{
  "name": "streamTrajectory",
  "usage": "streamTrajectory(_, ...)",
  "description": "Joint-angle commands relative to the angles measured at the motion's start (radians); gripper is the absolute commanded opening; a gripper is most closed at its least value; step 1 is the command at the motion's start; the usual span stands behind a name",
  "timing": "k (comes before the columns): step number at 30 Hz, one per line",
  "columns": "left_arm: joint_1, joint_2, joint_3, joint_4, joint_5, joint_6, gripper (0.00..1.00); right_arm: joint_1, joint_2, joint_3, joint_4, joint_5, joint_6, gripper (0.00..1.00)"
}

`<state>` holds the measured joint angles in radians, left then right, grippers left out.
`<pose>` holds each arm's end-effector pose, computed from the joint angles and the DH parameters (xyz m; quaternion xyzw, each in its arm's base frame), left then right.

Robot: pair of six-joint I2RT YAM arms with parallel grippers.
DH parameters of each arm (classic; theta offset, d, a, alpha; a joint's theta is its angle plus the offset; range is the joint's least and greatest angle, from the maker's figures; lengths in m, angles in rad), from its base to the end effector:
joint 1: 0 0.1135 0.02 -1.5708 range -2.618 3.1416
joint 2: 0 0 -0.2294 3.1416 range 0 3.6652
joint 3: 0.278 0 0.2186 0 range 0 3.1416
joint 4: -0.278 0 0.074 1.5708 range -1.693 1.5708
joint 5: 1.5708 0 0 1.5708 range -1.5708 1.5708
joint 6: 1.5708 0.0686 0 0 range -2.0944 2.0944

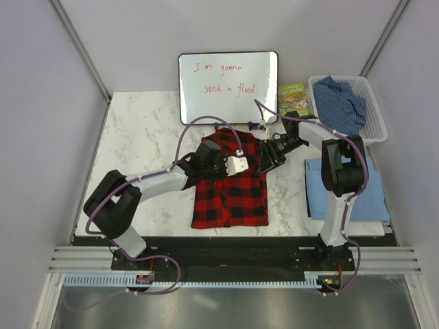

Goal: Fold and stack the long sleeve shirts
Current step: Fold the shirt

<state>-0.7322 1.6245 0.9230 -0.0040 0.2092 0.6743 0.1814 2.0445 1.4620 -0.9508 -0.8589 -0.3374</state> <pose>0.2426 -0.2372 0.1612 0.6173 0.6604 -0.1068 0.4141 0.3227 0.1120 0.1334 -0.2407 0.8766 0.4137 0.0494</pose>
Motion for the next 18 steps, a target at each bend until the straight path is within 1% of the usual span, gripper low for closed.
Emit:
streamTrajectory(1, 0.051, -0.026, 0.043, -0.062, -0.001, -0.024, 0.35, 0.001, -0.049, 0.02, -0.003, -0.037, -0.014, 0.54)
streamTrajectory(3, 0.074, -0.049, 0.05, -0.082, 0.018, -0.047, 0.36, 0.006, -0.047, 0.02, 0.004, -0.028, -0.003, 0.6)
streamTrajectory(4, 0.106, -0.064, 0.053, -0.1, 0.034, -0.059, 0.39, 0.007, -0.047, 0.018, 0.006, -0.029, -0.002, 0.64)
streamTrajectory(5, 0.122, -0.08, 0.054, -0.103, 0.06, -0.077, 0.42, 0.007, -0.049, 0.012, 0.009, -0.037, -0.002, 0.7)
streamTrajectory(6, 0.137, -0.106, 0.059, -0.116, 0.079, -0.112, 0.43, 0.007, -0.053, 0.009, 0.01, -0.043, -0.006, 0.71)
streamTrajectory(7, 0.169, -0.118, 0.075, -0.152, 0.1, -0.126, 0.45, 0.007, -0.056, 0.008, 0.01, -0.051, -0.006, 0.72)
streamTrajectory(9, 0.198, -0.144, 0.086, -0.177, 0.15, -0.174, 0.45, 0.007, -0.067, 0.008, 0.012, -0.063, -0.006, 0.71)
streamTrajectory(10, 0.226, -0.162, 0.094, -0.22, 0.191, -0.183, 0.48, 0.007, -0.069, 0.008, 0.012, -0.069, -0.009, 0.7)
streamTrajectory(12, 0.26, -0.17, 0.097, -0.264, 0.216, -0.203, 0.48, 0.007, -0.075, 0.0, 0.018, -0.094, -0.005, 0.67)
streamTrajectory(13, 0.272, -0.175, 0.097, -0.28, 0.252, -0.211, 0.49, 0.013, -0.075, 0.0, 0.017, -0.098, 0.001, 0.67)
streamTrajectory(15, 0.312, -0.172, 0.096, -0.346, 0.291, -0.216, 0.55, 0.035, -0.07, -0.009, 0.029, -0.083, 0.011, 0.66)
streamTrajectory(16, 0.321, -0.157, 0.093, -0.364, 0.327, -0.213, 0.55, 0.042, -0.069, -0.015, 0.041, -0.072, 0.017, 0.66)
streamTrajectory(18, 0.349, -0.14, 0.097, -0.422, 0.358, -0.2, 0.56, 0.067, -0.066, -0.026, 0.066, -0.039, 0.04, 0.66)
